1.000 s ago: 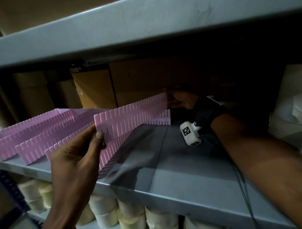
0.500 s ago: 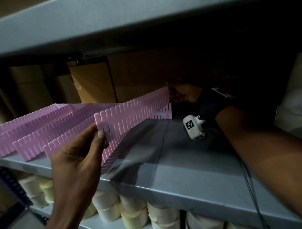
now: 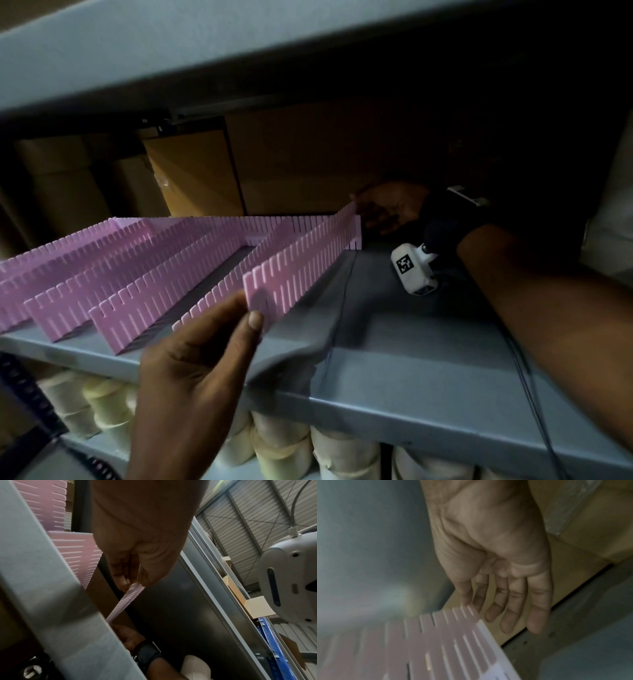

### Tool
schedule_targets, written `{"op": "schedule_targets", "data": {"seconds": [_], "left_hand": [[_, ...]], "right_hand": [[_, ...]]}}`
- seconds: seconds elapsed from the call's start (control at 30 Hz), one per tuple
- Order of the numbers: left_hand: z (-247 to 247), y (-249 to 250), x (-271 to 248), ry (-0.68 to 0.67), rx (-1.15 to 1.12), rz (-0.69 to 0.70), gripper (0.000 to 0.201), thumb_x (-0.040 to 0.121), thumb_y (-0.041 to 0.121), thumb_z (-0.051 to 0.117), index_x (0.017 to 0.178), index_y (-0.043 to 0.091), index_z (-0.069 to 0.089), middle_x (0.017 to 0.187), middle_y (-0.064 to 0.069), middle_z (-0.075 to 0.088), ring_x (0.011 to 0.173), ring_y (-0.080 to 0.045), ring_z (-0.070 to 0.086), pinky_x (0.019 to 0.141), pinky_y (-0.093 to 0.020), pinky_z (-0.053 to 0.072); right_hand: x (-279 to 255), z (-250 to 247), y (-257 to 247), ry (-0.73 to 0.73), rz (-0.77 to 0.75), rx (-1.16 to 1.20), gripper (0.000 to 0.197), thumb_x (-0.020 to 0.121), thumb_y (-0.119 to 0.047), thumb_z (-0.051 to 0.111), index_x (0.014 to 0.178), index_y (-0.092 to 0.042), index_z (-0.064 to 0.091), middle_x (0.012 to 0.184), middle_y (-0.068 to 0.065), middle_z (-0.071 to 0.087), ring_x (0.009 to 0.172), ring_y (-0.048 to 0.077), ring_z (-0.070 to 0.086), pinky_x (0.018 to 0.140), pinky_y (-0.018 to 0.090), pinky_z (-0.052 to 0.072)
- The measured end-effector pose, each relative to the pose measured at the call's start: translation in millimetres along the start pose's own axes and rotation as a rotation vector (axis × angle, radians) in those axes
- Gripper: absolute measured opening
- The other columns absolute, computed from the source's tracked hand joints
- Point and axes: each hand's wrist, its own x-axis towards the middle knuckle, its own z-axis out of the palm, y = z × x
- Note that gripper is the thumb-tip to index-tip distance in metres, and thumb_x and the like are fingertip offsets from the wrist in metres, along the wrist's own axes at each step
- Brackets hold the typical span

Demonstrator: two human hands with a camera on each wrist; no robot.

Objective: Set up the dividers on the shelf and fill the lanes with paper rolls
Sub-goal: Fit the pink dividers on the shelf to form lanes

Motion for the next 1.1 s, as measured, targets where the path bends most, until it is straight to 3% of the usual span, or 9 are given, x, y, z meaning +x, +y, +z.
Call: {"op": "schedule_targets", "data": {"seconds": [0.07, 0.23, 0.33, 0.47, 0.6, 0.7, 0.9, 1.0, 1.1], "left_hand": [[2, 0, -9, -0.051, 0.021, 0.055, 0.035, 0.084, 0.019, 0.081, 0.110, 0.042, 0.076, 0.096, 0.015, 0.079, 0.088, -0.002, 0.075, 0.080, -0.012, 0.055], [6, 3, -23, -0.165, 0.017, 0.071, 0.024, 0.077, 0.027, 0.081, 0.100, 0.032, 0.081, 0.087, 0.001, 0.079, 0.076, -0.011, 0.076, 0.074, -0.023, 0.061], [9, 5, -27, -0.212, 0.119, 0.138, 0.020, 0.080, 0.033, 0.079, 0.100, 0.032, 0.079, 0.085, 0.009, 0.077, 0.072, -0.007, 0.073, 0.071, -0.021, 0.058], [10, 3, -31, -0.218, 0.169, 0.167, 0.020, 0.083, 0.041, 0.072, 0.101, 0.037, 0.077, 0.094, 0.019, 0.077, 0.085, -0.001, 0.073, 0.075, -0.016, 0.055], [7, -7, -33, -0.263, 0.185, 0.186, 0.016, 0.084, 0.041, 0.071, 0.097, 0.034, 0.078, 0.101, 0.016, 0.076, 0.098, -0.006, 0.072, 0.091, -0.036, 0.054], [8, -13, -34, -0.256, 0.219, 0.203, 0.015, 0.083, 0.041, 0.071, 0.094, 0.033, 0.077, 0.101, 0.020, 0.075, 0.104, -0.003, 0.070, 0.101, -0.038, 0.046], [7, -20, -33, -0.294, 0.196, 0.246, 0.011, 0.085, 0.037, 0.072, 0.088, 0.028, 0.078, 0.102, 0.018, 0.075, 0.107, -0.009, 0.070, 0.089, -0.053, 0.053], [7, -23, -34, -0.294, 0.215, 0.258, 0.013, 0.085, 0.039, 0.072, 0.088, 0.028, 0.078, 0.107, 0.021, 0.073, 0.109, -0.007, 0.069, 0.088, -0.046, 0.053], [8, -25, -34, -0.276, 0.211, 0.278, 0.012, 0.084, 0.039, 0.072, 0.086, 0.028, 0.077, 0.106, 0.021, 0.073, 0.108, -0.006, 0.069, 0.087, -0.044, 0.051]], "right_hand": [[-1, 0, 2, -0.017, 0.047, -0.061, 0.031, 0.087, -0.053, 0.064, 0.097, -0.023, 0.067, 0.100, 0.002, 0.068, 0.094, 0.022, 0.062, 0.074, 0.042, 0.050], [-1, 1, 6, -0.013, 0.106, -0.213, 0.041, 0.077, -0.057, 0.073, 0.094, -0.020, 0.065, 0.094, 0.006, 0.071, 0.089, 0.027, 0.066, 0.063, 0.040, 0.051], [-1, 0, 3, -0.049, 0.153, -0.257, 0.046, 0.075, -0.060, 0.071, 0.094, -0.019, 0.067, 0.096, 0.006, 0.073, 0.088, 0.026, 0.067, 0.060, 0.040, 0.054], [-6, 1, 2, -0.037, 0.150, -0.237, 0.048, 0.078, -0.058, 0.069, 0.099, -0.014, 0.068, 0.087, 0.007, 0.076, 0.073, 0.023, 0.072, 0.051, 0.035, 0.054], [-18, 3, -5, 0.004, 0.131, -0.238, 0.054, 0.084, -0.047, 0.069, 0.126, -0.015, 0.057, 0.122, 0.010, 0.064, 0.102, 0.027, 0.062, 0.069, 0.045, 0.052], [-23, 6, -10, 0.055, 0.119, -0.227, 0.058, 0.087, -0.040, 0.069, 0.137, -0.017, 0.048, 0.135, 0.011, 0.056, 0.119, 0.030, 0.055, 0.081, 0.049, 0.050], [-28, 7, -6, 0.025, 0.108, -0.255, 0.054, 0.090, -0.041, 0.065, 0.136, -0.018, 0.049, 0.133, 0.012, 0.058, 0.116, 0.030, 0.058, 0.089, 0.051, 0.049], [-30, 6, -3, 0.030, 0.082, -0.254, 0.050, 0.090, -0.042, 0.064, 0.134, -0.021, 0.050, 0.131, 0.011, 0.059, 0.111, 0.030, 0.060, 0.090, 0.053, 0.050], [-32, 8, -5, 0.059, 0.030, -0.249, 0.047, 0.091, -0.039, 0.064, 0.133, -0.025, 0.051, 0.140, 0.009, 0.051, 0.123, 0.034, 0.051, 0.094, 0.056, 0.048]]}}
